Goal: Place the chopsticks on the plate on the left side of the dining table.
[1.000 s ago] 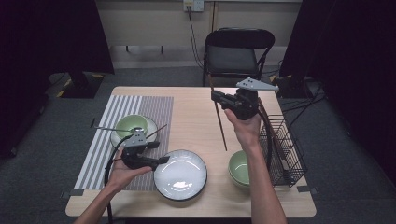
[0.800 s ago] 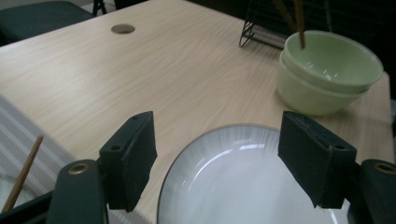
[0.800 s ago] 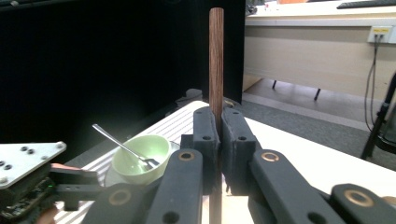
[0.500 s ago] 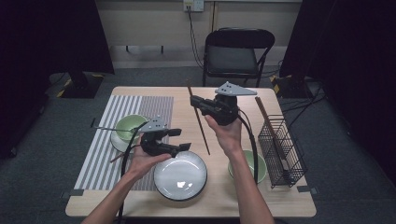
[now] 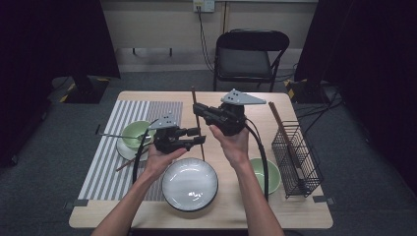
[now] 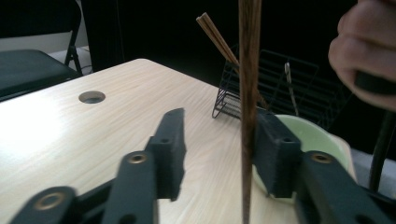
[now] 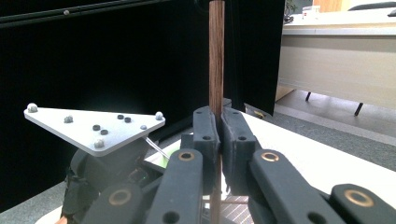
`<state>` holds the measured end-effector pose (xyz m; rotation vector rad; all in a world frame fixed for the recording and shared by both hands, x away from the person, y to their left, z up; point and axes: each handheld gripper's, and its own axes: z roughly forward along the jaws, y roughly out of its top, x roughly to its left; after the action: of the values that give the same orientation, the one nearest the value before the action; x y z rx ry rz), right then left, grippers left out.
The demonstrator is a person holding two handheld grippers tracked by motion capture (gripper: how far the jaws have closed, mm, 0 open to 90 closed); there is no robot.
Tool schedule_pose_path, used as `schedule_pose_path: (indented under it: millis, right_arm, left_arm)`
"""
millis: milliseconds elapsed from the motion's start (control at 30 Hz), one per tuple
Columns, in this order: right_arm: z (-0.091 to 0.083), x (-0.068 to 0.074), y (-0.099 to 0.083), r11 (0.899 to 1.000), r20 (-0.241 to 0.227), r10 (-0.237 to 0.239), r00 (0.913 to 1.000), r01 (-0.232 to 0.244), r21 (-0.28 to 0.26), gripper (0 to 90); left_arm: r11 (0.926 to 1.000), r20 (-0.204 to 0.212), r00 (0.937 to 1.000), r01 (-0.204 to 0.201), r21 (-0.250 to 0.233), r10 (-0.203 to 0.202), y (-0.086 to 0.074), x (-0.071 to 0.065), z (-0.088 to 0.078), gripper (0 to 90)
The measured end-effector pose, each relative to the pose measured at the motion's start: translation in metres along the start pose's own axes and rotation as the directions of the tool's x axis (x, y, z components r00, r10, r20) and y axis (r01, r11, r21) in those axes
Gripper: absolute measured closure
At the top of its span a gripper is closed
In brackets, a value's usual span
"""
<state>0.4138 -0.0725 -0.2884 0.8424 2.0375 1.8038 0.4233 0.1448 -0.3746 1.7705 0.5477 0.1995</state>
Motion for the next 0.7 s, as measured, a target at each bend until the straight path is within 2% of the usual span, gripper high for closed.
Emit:
schedule_pose_path:
  millis: [133,300,333,467,533,567,633,700]
  right_arm:
    - [-0.004,-0.003,0.001,1.000,-0.018,0.009,0.9998,-0.009,-0.006,85.3]
    - [-0.001,-0.002,0.001,1.000,-0.034,0.012,0.9994,-0.012,-0.004,85.3]
    - [0.001,-0.002,0.001,1.000,-0.034,0.010,0.9994,-0.010,-0.005,85.3]
    - [0.003,0.000,0.001,1.000,-0.051,0.012,0.9986,-0.012,0.000,85.2]
    - [0.002,-0.001,0.001,1.000,-0.058,0.005,0.9983,-0.005,-0.002,84.9]
    - [0.002,-0.001,0.002,1.000,-0.062,0.003,0.9981,-0.003,-0.006,84.0]
    - [0.001,-0.001,0.002,1.000,-0.061,-0.002,0.9982,0.002,-0.003,76.8]
    - [0.002,-0.001,0.002,1.000,-0.063,-0.004,0.9980,0.004,0.003,75.1]
  left_arm:
    - [0.9996,0.018,0.9994,-0.028,0.011,0.028,0.001,0.002,-0.006,70.9]
    - [0.9995,0.044,0.9985,-0.031,0.002,0.031,0.002,0.000,-0.008,80.0]
    - [0.9997,0.049,0.9986,-0.023,-0.003,0.023,0.002,-0.001,-0.008,80.3]
    - [0.9995,0.062,0.9976,-0.031,-0.002,0.031,0.003,-0.002,-0.009,83.3]
    - [0.9998,0.063,0.9978,-0.019,-0.012,0.019,0.002,-0.001,-0.011,84.1]
    - [0.9998,0.070,0.9975,-0.011,-0.015,0.012,0.002,0.000,-0.011,84.5]
    - [0.9998,0.070,0.9973,-0.019,-0.011,0.020,0.001,0.000,-0.012,84.8]
    - [0.9998,0.068,0.9974,-0.021,-0.006,0.021,0.001,0.000,-0.012,84.8]
